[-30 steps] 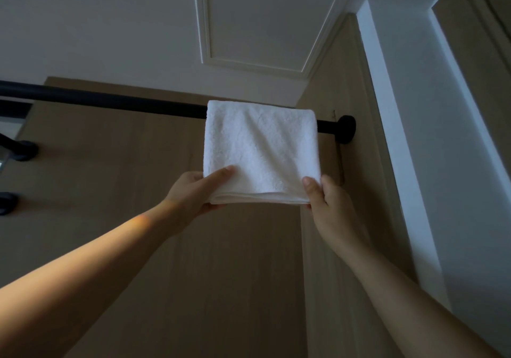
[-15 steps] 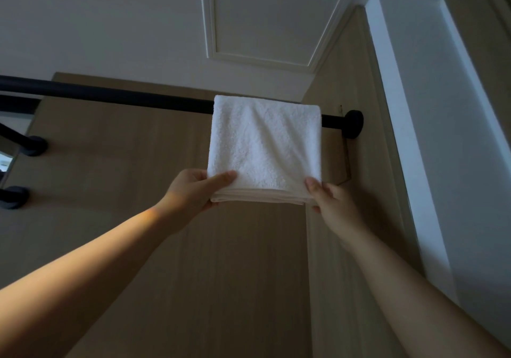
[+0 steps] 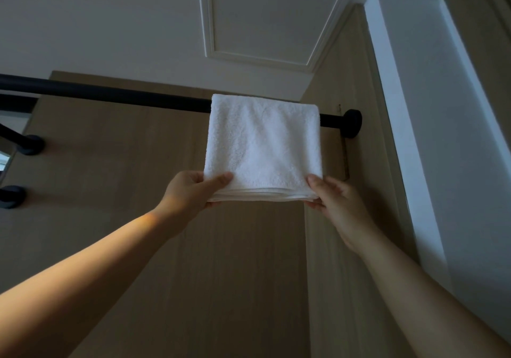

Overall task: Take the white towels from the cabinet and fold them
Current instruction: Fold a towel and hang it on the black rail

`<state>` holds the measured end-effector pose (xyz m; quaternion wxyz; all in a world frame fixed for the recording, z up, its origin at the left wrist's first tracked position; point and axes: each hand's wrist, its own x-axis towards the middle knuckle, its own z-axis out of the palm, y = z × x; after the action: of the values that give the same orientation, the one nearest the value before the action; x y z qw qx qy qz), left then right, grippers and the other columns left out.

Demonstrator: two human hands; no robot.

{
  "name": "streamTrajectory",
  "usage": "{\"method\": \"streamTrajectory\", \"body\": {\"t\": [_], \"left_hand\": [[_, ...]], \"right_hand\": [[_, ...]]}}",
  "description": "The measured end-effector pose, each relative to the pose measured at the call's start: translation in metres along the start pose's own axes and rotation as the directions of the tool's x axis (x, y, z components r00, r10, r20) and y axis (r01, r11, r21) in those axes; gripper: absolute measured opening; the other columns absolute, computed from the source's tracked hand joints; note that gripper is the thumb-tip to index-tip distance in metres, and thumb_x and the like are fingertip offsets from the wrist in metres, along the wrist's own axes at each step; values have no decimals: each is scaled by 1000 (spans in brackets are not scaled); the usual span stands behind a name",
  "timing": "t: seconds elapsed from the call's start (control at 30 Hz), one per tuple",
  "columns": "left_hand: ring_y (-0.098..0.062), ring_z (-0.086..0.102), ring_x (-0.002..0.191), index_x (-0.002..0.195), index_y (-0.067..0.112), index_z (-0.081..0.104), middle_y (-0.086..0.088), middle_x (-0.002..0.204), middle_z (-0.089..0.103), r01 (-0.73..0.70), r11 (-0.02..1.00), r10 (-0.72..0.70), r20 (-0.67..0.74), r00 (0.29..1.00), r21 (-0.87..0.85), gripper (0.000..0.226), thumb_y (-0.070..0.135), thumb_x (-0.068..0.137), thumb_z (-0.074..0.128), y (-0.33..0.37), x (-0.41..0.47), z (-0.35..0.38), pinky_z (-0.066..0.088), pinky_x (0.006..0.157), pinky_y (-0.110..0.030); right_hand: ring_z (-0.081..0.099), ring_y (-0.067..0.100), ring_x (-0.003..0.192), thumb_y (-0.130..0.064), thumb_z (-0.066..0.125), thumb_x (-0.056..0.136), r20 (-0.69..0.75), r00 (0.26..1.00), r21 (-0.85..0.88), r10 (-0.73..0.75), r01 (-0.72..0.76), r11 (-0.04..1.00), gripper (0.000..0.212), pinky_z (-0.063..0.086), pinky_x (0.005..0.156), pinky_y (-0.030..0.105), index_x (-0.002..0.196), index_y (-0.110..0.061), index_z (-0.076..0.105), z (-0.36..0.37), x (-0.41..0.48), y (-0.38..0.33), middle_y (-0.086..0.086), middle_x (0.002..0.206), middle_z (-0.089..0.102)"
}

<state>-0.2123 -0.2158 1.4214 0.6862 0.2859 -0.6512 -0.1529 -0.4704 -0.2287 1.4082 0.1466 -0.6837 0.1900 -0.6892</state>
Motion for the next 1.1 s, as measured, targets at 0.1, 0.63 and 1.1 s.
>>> {"method": "streamTrajectory", "body": {"t": [0.1,0.63,1.1], "left_hand": [[-16,72,73,77,2,74,-8,79,75,57,994,-56,16,998,-91,31,32,75,78,0,-2,-3,60,68,-25],[-28,71,92,121,4,47,-15,105,70,6,986,-20,-84,996,-165,72,18,62,86,11,-21,-6,58,84,-48],[-22,52,100,112,15,50,1,110,49,-220,788,385,-182,905,575,51,54,82,64,41,11,-23,40,78,-31]], "right_hand": [[73,23,86,-53,63,85,-14,997,-187,-73,69,980,25,54,91,50,87,-31,75,-7,-3,5,-4,86,76],[73,12,71,-22,69,89,-304,941,-93,-152,129,987,19,47,55,10,103,-12,62,14,-18,6,-2,76,74],[47,8,115,-30,71,86,-134,909,-685,-395,204,700,49,37,80,14,129,-20,51,21,0,-65,-11,125,46]]}}
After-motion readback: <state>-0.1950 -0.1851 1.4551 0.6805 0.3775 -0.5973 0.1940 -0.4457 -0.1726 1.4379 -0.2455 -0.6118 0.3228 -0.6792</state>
